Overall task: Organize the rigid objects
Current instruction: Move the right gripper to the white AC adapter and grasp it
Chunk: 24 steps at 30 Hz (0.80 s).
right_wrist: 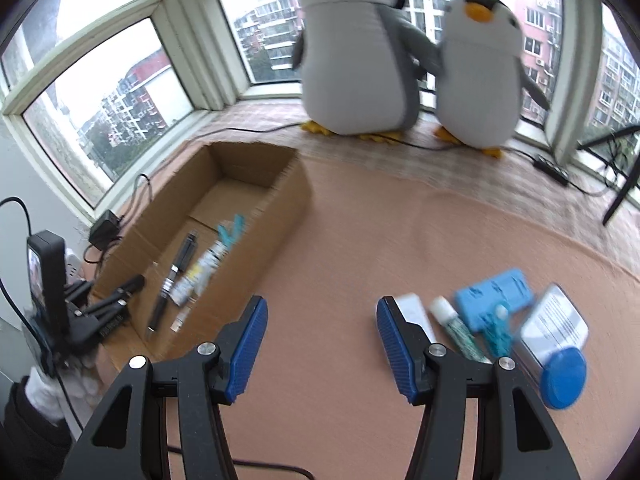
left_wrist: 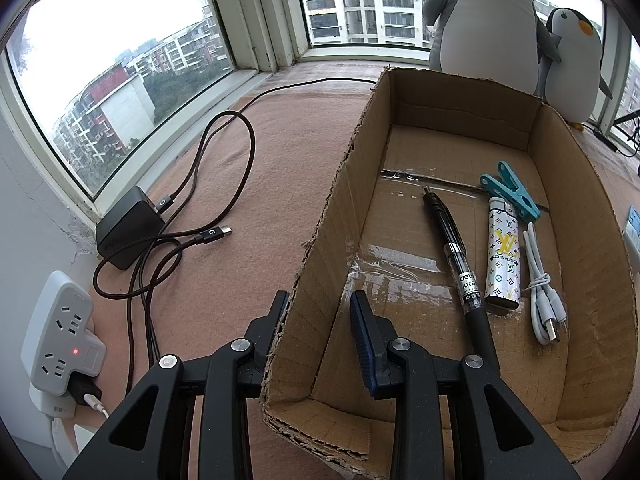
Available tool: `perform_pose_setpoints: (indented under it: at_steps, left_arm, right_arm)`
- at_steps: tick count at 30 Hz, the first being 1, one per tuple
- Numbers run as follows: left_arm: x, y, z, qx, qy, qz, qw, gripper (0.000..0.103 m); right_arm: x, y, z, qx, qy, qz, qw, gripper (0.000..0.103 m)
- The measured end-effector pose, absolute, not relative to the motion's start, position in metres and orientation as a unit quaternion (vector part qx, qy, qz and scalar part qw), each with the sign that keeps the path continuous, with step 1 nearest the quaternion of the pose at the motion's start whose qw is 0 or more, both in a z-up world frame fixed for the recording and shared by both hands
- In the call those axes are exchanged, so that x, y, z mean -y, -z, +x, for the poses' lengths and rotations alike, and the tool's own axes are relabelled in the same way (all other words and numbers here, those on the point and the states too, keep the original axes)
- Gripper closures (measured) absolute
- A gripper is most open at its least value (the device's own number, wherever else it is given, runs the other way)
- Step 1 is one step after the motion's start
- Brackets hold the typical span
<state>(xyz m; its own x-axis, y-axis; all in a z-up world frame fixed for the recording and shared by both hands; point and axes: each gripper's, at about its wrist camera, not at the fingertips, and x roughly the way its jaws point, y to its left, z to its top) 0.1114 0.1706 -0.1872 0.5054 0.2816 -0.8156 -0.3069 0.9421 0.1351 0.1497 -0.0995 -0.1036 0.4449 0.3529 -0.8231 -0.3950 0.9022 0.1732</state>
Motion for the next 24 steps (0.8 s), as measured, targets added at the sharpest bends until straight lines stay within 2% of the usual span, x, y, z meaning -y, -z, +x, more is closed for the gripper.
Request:
perform_pose_setpoints:
  at_steps: [8,15,24]
  left_arm:
    - [-0.17,0.187,0.112,-0.467,-0.17,-0.014,0.867,0.071]
    - [-0.171,0.187,0.111,-0.467,-0.169,-0.014,0.868,0.071]
    - [-0.171,0.187,0.111,-0.467,-0.169,-0.013,0.868,0.071]
  right_arm:
    - [0.131,0.121,0.153,-0.5,-0.208,-0.038,0.84,0.051]
    - [0.129,0.138,0.163,-0.522,-0.208,-0.061,0.825,0.059]
    - [0.125,0.149,0.175,-0.535,-0.205,-0.069,0.817,0.059]
